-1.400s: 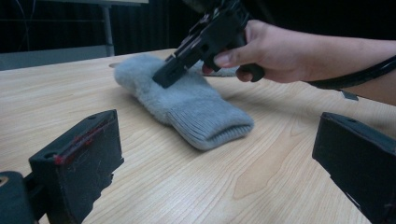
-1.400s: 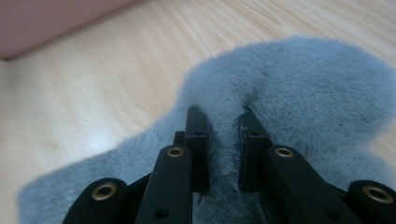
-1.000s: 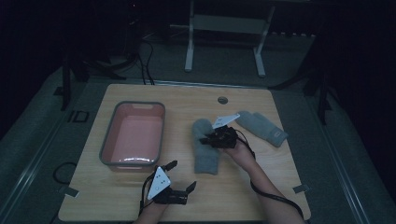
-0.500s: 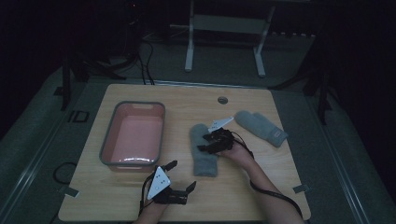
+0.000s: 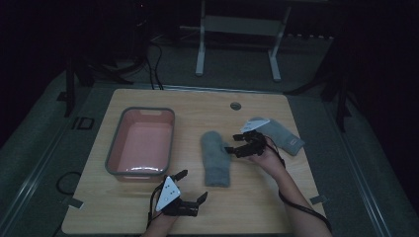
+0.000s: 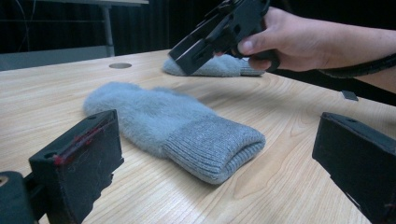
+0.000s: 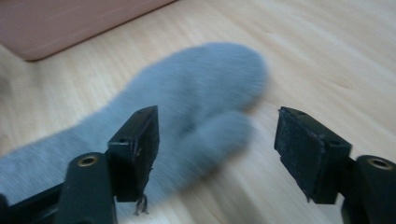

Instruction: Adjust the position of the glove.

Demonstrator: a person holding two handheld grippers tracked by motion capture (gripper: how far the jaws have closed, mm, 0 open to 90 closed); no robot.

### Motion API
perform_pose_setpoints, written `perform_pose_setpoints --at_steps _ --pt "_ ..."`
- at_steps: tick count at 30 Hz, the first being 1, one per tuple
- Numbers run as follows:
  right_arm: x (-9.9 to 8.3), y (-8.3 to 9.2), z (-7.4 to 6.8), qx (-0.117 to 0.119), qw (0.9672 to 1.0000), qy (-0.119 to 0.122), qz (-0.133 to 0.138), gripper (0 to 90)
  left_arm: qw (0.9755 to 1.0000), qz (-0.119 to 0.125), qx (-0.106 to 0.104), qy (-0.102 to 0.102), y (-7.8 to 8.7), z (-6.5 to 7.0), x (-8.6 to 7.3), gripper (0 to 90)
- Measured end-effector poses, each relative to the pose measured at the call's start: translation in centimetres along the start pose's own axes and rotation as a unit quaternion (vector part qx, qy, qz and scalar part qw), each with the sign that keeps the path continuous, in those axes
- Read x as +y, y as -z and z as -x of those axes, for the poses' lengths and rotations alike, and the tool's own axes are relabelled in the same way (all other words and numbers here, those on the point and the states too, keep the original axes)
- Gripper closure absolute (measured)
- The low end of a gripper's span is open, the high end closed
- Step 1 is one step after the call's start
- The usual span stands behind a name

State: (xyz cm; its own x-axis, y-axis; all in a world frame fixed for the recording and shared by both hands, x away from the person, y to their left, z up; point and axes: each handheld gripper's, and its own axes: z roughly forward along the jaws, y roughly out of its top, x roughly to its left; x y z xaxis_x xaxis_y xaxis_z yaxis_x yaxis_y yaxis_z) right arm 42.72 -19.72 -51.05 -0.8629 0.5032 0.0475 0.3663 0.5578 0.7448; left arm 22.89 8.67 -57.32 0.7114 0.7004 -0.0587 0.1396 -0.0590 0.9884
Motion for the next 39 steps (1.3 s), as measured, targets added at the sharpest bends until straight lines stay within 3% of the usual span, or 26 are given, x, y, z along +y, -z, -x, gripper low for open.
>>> perform_pose_setpoints --at_steps 4,10,12,13,17,25,28,31,39 --pt "-0.9 2.5 1.5 -0.033 0.9994 0.002 0.013 36.9 1.0000 0.000 0.000 0.000 0.0 0.0 0.0 1.8" --pt "-1.9 5.1 3.5 -0.077 0.9967 -0.006 0.026 37.1 1.0000 0.000 0.001 0.000 0.0 0.0 0.0 1.8" --pt "-2.1 5.6 3.9 -0.082 0.9962 -0.007 0.028 37.7 1.0000 0.000 0.001 0.000 0.0 0.0 0.0 1.8" --pt "-2.5 6.2 4.7 -0.100 0.9948 -0.010 0.019 37.9 1.0000 0.000 0.001 0.001 0.0 0.0 0.0 1.8" --pt "-3.3 7.2 6.3 -0.122 0.9922 -0.024 0.001 37.9 1.0000 -0.001 0.000 0.002 0.0 0.0 0.0 1.8" --pt "-4.2 8.1 9.0 -0.156 0.9868 -0.042 -0.008 42.9 1.0000 0.000 0.001 0.002 0.0 0.0 0.0 1.8" --pt "-4.6 8.3 10.5 -0.178 0.9828 -0.044 -0.021 46.2 1.0000 0.000 0.000 0.002 0.0 -0.1 0.0 1.8" --pt "-5.2 8.2 11.3 -0.182 0.9816 -0.048 -0.031 47.2 1.0000 0.000 0.000 0.002 0.0 -0.1 0.0 1.8" --pt "-7.2 6.3 12.6 -0.169 0.9821 -0.050 -0.067 45.8 1.0000 0.001 0.000 0.005 0.0 -0.1 0.0 1.8"
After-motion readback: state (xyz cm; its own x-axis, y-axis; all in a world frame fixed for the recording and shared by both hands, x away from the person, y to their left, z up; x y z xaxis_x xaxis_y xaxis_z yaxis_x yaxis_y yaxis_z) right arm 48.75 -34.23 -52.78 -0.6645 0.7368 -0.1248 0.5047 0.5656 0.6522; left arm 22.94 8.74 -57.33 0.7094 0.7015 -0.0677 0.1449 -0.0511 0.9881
